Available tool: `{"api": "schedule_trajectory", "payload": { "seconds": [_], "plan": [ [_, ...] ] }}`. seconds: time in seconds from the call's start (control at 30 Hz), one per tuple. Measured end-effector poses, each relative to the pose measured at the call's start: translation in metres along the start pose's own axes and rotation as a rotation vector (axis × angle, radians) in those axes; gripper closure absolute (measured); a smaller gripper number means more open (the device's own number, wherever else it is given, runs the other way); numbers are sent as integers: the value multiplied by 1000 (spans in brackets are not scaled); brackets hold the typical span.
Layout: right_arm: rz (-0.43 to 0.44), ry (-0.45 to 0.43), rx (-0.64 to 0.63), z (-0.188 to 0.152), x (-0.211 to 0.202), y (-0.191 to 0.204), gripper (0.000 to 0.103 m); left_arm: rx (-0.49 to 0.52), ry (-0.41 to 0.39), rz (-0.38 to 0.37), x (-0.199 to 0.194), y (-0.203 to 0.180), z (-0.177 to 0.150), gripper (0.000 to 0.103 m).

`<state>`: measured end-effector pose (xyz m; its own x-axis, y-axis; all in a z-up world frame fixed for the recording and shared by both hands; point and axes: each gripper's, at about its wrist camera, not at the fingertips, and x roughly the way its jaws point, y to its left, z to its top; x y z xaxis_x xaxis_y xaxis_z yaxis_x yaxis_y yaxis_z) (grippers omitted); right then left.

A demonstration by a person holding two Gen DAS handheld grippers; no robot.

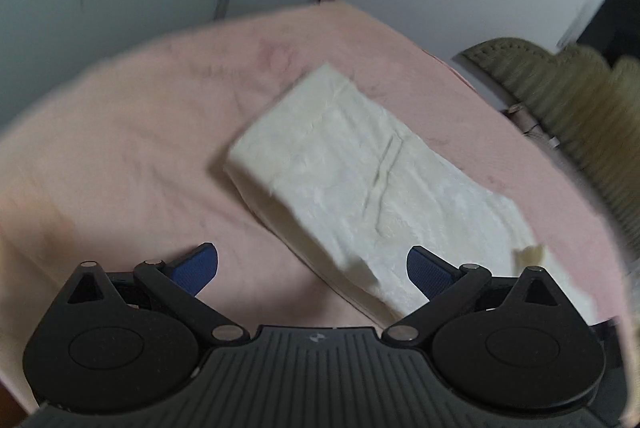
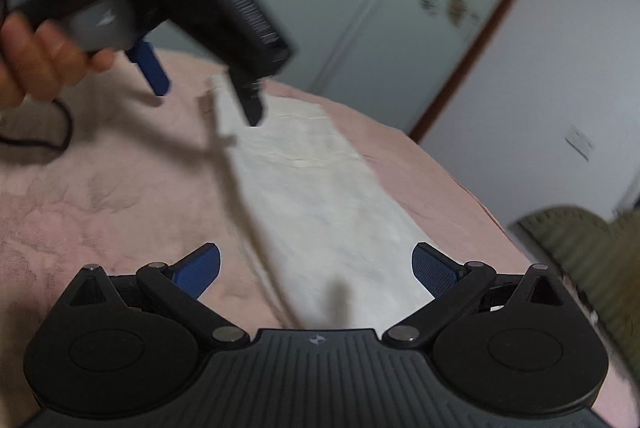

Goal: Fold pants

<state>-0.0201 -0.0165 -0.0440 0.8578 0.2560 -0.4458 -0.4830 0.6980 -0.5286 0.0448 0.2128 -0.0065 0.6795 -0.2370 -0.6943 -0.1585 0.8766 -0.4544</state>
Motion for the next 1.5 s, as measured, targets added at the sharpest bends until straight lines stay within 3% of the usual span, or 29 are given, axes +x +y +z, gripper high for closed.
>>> {"api": "schedule_trajectory", "payload": {
  "seconds": [0.07, 0.17, 0.3, 0.47, 0.53, 0.63, 0.67, 0.73, 0.8, 0.9, 0.93, 0.97, 1.03, 1.07, 1.13, 1.3, 1.5],
  "plan": [
    [-27, 28, -67, 4, 16, 13, 0, -100, 59, -122, 11, 13, -3, 1],
    [-48, 25, -62, 15, 37, 16, 0, -156, 29, -168, 18, 17, -3, 1],
    [-71, 35, 12, 24, 60, 5, 0, -264, -6, -261, 32, 28, 2, 1],
    [-99, -41, 179, 26, 48, -26, 0, -376, -37, -387, 54, 33, 17, 1],
    [-26, -58, 222, 27, 37, -42, 0, -401, -37, -405, 64, 32, 24, 1],
    [177, -145, 326, 26, 9, -69, 0, -409, -30, -370, 71, 27, 29, 1],
    [197, -164, 355, 27, 3, -77, 0, -403, -32, -363, 71, 25, 30, 2],
    [143, -145, 391, 30, 6, -92, 0, -393, -43, -341, 73, 20, 31, 3],
    [49, -53, 387, 29, 27, -99, 0, -385, -69, -314, 72, 17, 29, 3],
    [57, 190, 391, 10, 79, -104, 0, -326, -117, -256, 72, 5, 25, 7],
    [89, 260, 390, 2, 93, -102, 0, -296, -133, -233, 72, 1, 24, 17],
    [105, 247, 424, -5, 96, -102, 0, -252, -149, -207, 70, -4, 24, 35],
    [154, 233, 483, -11, 94, -111, 0, -146, -172, -123, 68, -15, 22, 62],
    [168, 230, 509, -13, 89, -112, 0, -102, -185, -85, 66, -20, 20, 73],
    [189, 191, 563, -16, 81, -122, 0, -13, -227, -53, 57, -30, 16, 85],
    [164, 75, 608, -15, 71, -149, 0, 163, -352, -68, 20, -69, 2, 90],
    [182, -56, 512, -12, 55, -167, 0, 425, -452, -205, -20, -141, -36, 92]
  ]
}}
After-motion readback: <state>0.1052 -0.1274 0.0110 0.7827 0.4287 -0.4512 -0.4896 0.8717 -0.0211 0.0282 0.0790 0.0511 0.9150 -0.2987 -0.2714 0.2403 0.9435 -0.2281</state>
